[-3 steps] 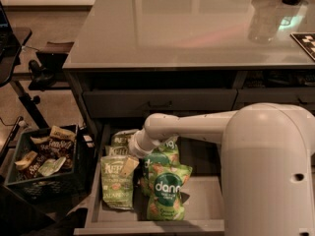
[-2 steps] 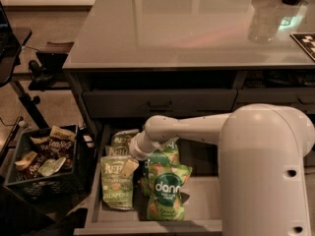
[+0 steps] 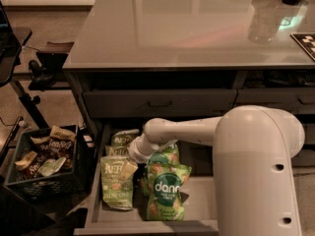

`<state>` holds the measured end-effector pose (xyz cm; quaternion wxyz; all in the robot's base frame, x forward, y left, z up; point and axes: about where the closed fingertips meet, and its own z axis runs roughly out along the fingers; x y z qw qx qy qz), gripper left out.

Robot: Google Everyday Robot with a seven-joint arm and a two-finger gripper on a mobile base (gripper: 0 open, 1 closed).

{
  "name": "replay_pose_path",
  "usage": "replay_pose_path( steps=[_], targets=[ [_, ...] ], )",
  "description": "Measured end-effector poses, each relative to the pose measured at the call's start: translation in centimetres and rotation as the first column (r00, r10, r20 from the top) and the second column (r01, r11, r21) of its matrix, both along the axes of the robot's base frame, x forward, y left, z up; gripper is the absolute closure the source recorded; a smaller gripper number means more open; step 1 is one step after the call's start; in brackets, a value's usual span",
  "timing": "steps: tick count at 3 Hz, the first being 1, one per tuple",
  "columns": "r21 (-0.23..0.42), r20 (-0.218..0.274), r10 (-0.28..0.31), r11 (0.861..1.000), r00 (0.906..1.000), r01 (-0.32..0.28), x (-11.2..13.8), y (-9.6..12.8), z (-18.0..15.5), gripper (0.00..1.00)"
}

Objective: Pick green jalapeno chip bag from middle drawer and place on counter

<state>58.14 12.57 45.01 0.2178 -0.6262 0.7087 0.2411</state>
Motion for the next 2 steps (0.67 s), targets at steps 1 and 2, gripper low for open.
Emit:
replay_pose_path(
  steps=[1, 2],
  targets=[
    [0.000, -0.002, 0.000, 1.000, 1.0000, 0.000, -0.05, 0.02, -0.05, 0.31],
    [-0.001, -0.005, 0.005, 1.000, 1.0000, -0.005, -0.33, 0.25, -0.04, 0.35]
  ],
)
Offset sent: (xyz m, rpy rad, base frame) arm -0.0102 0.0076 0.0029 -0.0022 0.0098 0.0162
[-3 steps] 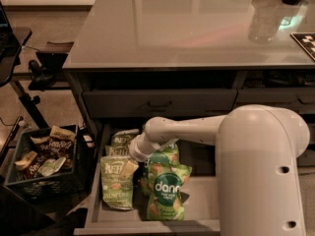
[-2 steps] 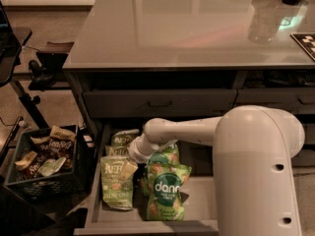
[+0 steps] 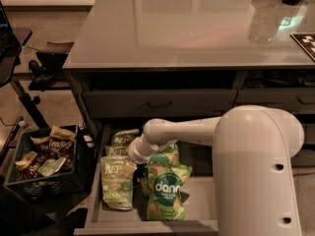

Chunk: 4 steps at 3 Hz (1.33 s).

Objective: Pick green jalapeno chip bag from middle drawer and place on counter

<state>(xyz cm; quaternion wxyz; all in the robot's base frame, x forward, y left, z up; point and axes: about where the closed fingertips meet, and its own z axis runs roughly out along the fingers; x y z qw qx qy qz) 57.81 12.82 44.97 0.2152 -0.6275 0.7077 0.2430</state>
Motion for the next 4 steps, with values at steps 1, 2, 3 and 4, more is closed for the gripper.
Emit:
replay_pose_path(
  steps=[1, 2, 3, 4],
  targets=[
    [0.001, -0.004, 0.002, 1.000, 1.0000, -0.002, -0.2, 0.2, -0.1, 0.37],
    [0.005, -0.012, 0.004, 1.000, 0.9999, -0.004, -0.5, 0.4, -0.4, 0.42],
    [0.019, -0.034, 0.007, 1.000, 0.9994, -0.007, -0.8, 0.9, -1.2, 0.41],
    [0.028, -0.052, 0.009, 1.000, 0.9986, -0.008, -1.1, 1.3, -1.9, 0.45]
  ],
)
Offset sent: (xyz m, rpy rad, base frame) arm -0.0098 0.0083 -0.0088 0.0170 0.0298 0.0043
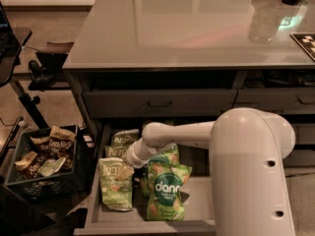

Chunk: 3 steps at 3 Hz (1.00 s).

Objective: Pick green jalapeno chip bag from middle drawer and place on counter

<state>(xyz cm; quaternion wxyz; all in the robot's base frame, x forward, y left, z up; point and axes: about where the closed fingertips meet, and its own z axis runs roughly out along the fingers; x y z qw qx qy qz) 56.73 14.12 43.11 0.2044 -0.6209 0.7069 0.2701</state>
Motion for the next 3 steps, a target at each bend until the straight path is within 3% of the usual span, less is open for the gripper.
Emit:
replay_pose_path(
  steps=[2, 3],
  targets=[
    [0.000, 0.000, 0.000, 1.000, 1.0000, 0.000, -0.03, 0.00, 0.00, 0.87],
    [0.000, 0.000, 0.001, 1.000, 1.0000, -0.001, -0.04, 0.00, 0.01, 1.00]
  ],
)
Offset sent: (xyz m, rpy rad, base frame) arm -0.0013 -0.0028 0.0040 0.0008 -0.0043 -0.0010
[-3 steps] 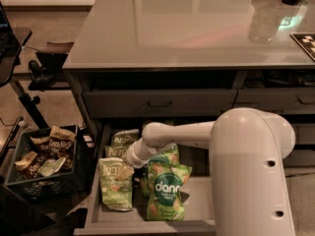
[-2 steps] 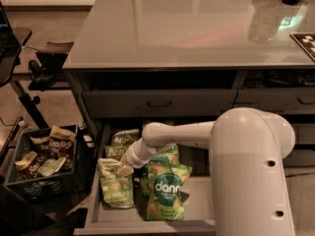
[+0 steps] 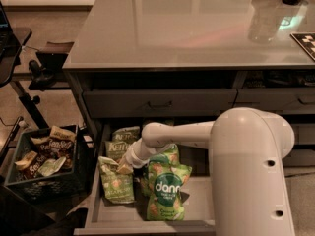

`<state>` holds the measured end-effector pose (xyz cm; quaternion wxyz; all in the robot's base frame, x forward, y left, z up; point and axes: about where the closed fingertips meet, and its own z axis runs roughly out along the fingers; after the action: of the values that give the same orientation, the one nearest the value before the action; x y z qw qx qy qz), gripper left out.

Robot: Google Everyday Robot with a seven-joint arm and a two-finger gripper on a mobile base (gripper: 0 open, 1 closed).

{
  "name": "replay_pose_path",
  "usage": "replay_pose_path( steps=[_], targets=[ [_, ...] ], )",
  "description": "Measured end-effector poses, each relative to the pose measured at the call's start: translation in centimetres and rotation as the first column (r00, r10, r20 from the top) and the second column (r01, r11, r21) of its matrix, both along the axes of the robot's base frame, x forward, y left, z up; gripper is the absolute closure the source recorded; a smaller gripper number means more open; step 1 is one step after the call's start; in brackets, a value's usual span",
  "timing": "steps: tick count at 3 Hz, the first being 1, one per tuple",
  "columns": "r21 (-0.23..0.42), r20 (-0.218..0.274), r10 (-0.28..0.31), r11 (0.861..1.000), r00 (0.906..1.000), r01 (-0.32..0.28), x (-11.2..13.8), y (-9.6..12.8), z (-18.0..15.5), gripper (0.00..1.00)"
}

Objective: Pick green jalapeno chip bag from middle drawer and place on counter

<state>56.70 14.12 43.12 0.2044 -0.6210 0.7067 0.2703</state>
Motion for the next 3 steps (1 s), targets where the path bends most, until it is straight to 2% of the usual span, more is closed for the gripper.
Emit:
replay_pose_path(
  steps=[1, 2, 3],
  targets=[
    [0.020, 0.002, 0.010, 1.000, 0.9999, -0.010, -0.4, 0.0, 0.5, 1.00],
    [0.083, 0.037, 0.046, 0.995, 0.9982, -0.049, -2.3, -0.8, 3.4, 1.00],
    [0.164, 0.104, 0.087, 0.981, 0.9908, -0.103, -5.0, -2.5, 7.7, 1.00]
  ],
)
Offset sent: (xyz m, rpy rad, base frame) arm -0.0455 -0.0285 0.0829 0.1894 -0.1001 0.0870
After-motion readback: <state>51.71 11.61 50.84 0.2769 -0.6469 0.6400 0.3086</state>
